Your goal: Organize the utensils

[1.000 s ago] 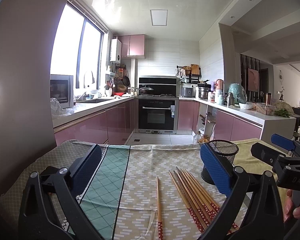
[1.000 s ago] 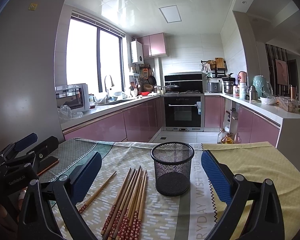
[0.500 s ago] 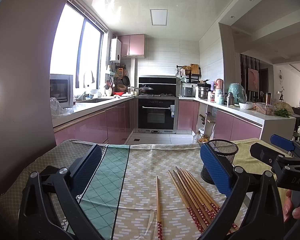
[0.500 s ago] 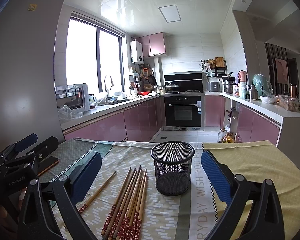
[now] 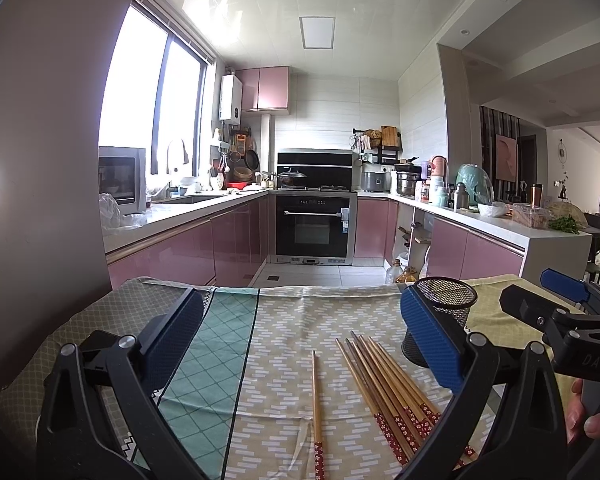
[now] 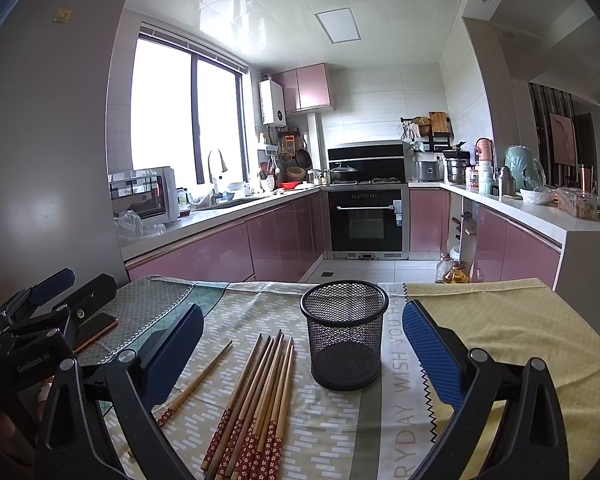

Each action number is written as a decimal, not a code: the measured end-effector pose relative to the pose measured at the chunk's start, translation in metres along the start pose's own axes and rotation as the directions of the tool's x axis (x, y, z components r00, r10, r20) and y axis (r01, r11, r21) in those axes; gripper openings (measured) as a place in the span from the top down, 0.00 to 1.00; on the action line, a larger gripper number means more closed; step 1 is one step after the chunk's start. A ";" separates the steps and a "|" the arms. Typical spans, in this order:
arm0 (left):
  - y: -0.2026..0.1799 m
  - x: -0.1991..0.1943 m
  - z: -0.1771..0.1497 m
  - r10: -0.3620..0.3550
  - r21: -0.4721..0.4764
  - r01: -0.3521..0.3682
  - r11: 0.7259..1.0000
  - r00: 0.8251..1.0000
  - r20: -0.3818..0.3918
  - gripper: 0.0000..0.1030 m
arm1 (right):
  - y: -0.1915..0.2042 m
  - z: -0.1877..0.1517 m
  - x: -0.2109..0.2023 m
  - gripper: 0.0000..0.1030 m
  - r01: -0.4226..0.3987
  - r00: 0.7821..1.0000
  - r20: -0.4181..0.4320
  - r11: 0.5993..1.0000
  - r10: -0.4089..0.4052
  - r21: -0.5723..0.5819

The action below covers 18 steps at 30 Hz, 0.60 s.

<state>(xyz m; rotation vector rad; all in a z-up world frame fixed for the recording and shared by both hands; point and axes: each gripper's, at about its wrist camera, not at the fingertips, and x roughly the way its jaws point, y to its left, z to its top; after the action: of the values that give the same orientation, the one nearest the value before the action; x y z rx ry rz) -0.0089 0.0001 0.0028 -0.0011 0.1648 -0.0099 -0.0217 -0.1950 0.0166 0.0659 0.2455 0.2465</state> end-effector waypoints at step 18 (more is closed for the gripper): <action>-0.004 0.003 -0.005 0.000 -0.001 0.000 1.000 1.000 -0.010 0.06 | 0.000 0.000 0.002 0.06 0.001 1.000 -0.005 1.000 -0.001 0.003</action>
<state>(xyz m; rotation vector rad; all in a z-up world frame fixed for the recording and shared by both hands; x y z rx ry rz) -0.0071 -0.0035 -0.0022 -0.0020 0.1750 -0.0101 -0.0196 -0.1941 0.0161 0.0683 0.2512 0.2451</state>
